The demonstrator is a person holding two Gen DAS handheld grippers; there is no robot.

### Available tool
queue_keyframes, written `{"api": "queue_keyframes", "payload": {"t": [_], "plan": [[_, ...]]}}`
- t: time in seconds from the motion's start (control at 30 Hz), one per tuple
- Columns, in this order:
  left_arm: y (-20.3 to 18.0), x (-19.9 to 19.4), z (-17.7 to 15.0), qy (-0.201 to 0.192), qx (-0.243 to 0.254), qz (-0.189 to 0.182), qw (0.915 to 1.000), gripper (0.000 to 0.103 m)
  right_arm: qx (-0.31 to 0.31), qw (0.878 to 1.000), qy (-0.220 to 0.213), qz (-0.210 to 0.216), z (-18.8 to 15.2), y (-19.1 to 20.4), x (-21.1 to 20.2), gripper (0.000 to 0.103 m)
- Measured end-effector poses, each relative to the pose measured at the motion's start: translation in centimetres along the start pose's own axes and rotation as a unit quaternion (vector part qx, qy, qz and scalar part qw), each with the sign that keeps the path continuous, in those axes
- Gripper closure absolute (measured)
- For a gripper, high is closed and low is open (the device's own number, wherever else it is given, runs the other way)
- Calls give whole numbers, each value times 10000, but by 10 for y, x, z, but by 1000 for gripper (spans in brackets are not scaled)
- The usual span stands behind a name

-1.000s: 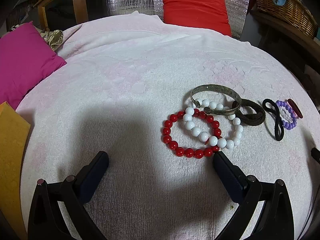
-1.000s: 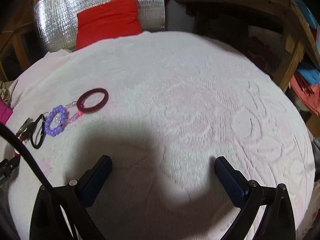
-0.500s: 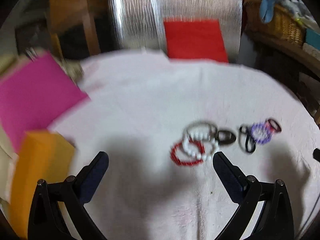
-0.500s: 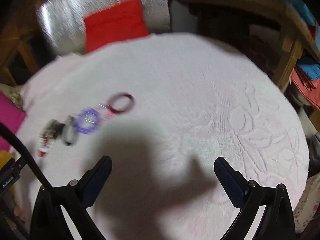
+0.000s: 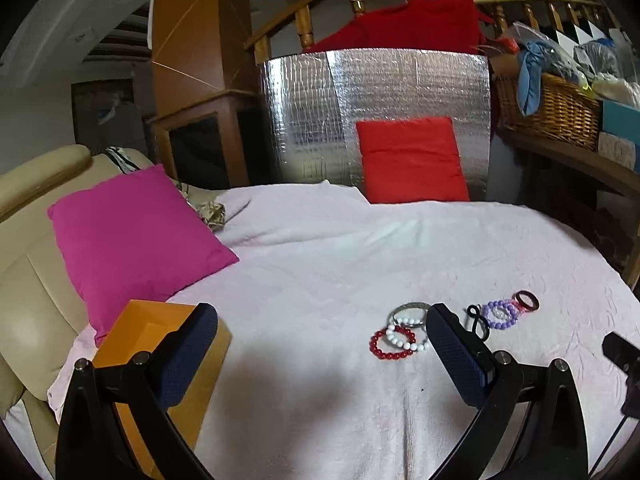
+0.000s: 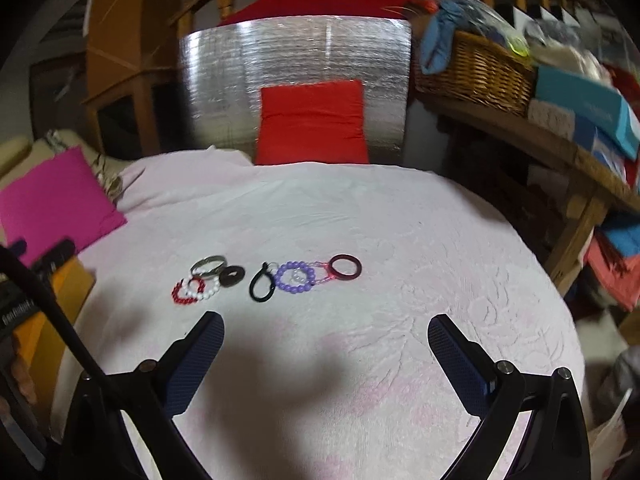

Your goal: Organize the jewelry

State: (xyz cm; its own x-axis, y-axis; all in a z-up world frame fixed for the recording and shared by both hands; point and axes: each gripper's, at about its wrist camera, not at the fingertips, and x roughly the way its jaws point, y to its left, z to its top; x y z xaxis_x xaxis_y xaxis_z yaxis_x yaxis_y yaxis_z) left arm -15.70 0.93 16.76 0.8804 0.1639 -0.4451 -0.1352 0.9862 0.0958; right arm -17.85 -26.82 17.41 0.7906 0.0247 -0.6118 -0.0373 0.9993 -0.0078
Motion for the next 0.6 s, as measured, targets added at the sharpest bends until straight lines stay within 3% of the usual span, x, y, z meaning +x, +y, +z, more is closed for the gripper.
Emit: {"api": "queue_keyframes", "payload": {"t": [0.3, 0.6], "plan": [[-2, 13, -2, 75, 23, 33, 10000, 0, -144, 9994, -227, 198, -4, 17, 16, 0], [-8, 24, -6, 242, -4, -81, 9997, 0, 91, 9993, -155, 321, -7, 12, 31, 0]]}}
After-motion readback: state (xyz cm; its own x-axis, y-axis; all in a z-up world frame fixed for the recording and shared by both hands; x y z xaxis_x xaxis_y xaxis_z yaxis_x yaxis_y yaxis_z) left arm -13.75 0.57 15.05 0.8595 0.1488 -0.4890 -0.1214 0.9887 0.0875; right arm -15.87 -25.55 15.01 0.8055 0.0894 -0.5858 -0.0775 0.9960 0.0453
